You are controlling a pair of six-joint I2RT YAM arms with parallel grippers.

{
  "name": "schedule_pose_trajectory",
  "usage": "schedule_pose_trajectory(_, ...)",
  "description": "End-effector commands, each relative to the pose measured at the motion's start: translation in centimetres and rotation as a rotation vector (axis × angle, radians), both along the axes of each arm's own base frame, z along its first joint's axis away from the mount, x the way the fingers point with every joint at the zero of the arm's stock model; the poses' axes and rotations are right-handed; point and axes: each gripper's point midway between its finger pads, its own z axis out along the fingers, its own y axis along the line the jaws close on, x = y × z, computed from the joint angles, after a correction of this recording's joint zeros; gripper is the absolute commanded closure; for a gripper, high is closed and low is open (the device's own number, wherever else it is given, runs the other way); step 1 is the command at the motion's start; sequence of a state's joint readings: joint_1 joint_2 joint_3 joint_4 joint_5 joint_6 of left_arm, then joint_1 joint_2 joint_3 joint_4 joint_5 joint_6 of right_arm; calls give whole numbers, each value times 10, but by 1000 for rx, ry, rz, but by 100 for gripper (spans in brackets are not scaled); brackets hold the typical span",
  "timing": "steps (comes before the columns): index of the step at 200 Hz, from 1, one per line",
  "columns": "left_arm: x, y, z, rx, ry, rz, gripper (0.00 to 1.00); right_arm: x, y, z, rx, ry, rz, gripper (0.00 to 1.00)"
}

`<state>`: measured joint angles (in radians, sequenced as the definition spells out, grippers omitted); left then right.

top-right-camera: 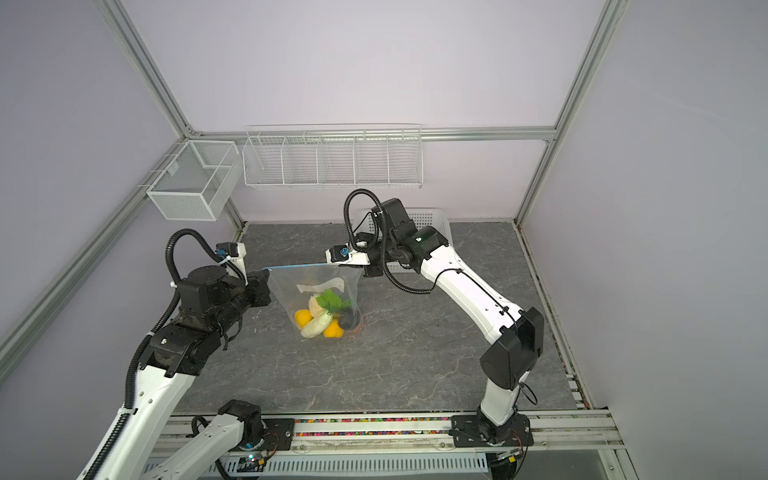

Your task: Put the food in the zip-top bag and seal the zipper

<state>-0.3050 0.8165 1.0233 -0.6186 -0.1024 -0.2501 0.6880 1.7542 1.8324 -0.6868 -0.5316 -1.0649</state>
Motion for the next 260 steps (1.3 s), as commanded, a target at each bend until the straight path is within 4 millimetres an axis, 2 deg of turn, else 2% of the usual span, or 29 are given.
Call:
schedule_pose_trajectory(1, -1, 28, 0, 50, -3, 125, 100, 8, -23, 3, -20, 8, -78, 94)
schedule_pose_trajectory(81, 0, 29, -1, 52, -2, 124, 100, 16, -40, 0, -24, 13, -128, 93)
schedule_pose_trajectory(185, 2, 28, -2, 61, 0, 118, 100, 20, -45, -2, -21, 22, -142, 94)
schedule_pose_trajectory(209, 3, 25, -1, 64, 4, 96, 100, 15, -39, 4, 2, 29, -128, 94)
schedule_pose_trajectory(260, -3, 8, 21, 34, 11, -3, 100, -10, -22, 22, 62, -14, -80, 94)
